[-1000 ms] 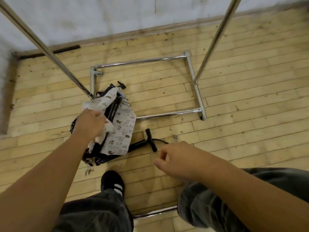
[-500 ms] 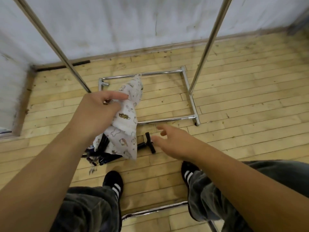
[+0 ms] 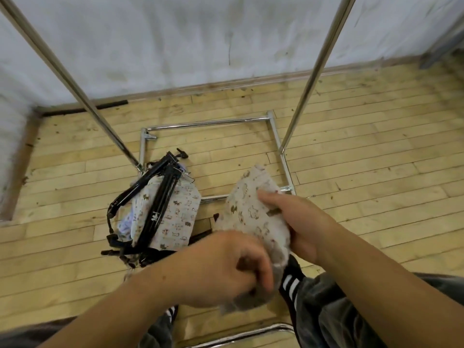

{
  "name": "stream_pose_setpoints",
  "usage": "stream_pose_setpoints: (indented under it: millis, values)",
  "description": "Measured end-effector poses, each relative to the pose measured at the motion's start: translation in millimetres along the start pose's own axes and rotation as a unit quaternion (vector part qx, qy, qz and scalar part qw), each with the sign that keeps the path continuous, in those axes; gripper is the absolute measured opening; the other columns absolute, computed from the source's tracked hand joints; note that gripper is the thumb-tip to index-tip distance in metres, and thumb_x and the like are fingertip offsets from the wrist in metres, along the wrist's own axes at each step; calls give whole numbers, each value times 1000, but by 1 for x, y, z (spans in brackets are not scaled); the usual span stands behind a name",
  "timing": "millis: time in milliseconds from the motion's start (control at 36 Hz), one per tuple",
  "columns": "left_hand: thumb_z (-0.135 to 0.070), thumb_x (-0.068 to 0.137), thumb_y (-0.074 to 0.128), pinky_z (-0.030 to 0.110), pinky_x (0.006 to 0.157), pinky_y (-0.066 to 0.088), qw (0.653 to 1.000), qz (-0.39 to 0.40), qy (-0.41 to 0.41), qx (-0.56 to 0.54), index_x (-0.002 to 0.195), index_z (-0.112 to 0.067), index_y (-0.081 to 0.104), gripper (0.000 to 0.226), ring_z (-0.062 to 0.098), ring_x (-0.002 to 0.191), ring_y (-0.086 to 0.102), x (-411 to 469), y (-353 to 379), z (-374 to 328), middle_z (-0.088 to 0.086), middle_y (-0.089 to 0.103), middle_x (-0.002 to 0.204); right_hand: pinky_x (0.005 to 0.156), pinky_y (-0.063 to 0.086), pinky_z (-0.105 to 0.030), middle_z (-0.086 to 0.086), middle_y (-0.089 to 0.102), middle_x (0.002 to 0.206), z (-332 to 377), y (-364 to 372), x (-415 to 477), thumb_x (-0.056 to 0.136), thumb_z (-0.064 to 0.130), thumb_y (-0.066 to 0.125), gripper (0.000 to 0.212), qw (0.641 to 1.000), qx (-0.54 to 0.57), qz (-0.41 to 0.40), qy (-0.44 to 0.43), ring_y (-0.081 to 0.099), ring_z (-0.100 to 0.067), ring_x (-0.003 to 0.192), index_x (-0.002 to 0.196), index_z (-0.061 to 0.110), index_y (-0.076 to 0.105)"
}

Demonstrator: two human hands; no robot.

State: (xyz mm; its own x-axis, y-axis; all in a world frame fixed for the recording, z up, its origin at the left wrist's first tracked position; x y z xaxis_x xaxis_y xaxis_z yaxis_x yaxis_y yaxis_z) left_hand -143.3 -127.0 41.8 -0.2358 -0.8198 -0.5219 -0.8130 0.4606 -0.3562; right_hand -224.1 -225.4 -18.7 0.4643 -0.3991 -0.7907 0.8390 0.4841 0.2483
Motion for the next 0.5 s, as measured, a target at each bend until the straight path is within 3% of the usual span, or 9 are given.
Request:
stream_pose_setpoints:
  millis: [83,139,222,306,389,444,500]
  values:
    - [-21,96,64,18,99,47,997,66,-35,11,100,-31,73,14,-5,108,60,6,5,12,-24,65,114,94,58,-53,-13,79,104,3,-5,3,99,18,64,24,998,-58,-16,-28,77,-33,97,122,11,69]
    - [-24,98,58,27,100,50,994,46,-93,17,108,-37,67,18,-1,111,59,10,-3,28,-22,62,118,94,59,-53,-7,80,103,2,-4,4,98,16,65,22,991,-128,-18,-43,77,-30,97,118,23,71]
    - [-41,102,54,30,87,57,981,-95,-164,-50,118,-40,56,16,4,99,66,13,-30,50,-18,66,112,95,58,-48,7,79,103,4,6,0,93,12,66,33,964,-253,3,-83,75,-18,100,110,40,73]
    - [-63,99,47,37,98,56,917,-216,-208,-264,123,-33,59,40,8,99,71,14,-48,67,-13,72,108,89,62,-34,13,77,99,10,19,-10,90,9,70,32,930,-344,32,-126,73,-7,93,105,38,73]
    - [-61,97,52,41,95,59,833,-254,-185,-455,111,-27,72,42,19,95,75,18,-56,73,-5,80,95,84,60,-27,18,74,96,13,30,-16,87,13,74,25,884,-437,52,-159,69,-1,89,99,35,71]
    - [-53,96,62,37,89,61,834,-265,-176,-452,118,-24,69,37,19,96,76,17,-60,76,-1,79,104,88,58,-27,22,72,99,9,36,-18,86,19,77,26,864,-472,81,-155,66,5,91,100,39,69]
    - [-35,96,70,30,83,61,858,-267,-168,-405,125,-26,62,31,14,92,78,14,-62,78,-4,79,107,94,56,-29,22,72,108,3,43,-17,87,29,79,29,858,-473,132,-150,66,4,99,109,43,67]
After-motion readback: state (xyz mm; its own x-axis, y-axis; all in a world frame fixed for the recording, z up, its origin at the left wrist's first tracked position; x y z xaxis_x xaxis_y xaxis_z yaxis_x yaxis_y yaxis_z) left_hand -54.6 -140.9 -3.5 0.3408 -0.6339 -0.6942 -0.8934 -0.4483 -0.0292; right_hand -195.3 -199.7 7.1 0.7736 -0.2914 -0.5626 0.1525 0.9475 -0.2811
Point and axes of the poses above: each hand's wrist, its own x-axis towards the middle knuckle, its own y-axis out of the palm, z = x × y, the point moved 7 cm from there along x, towards the middle knuckle
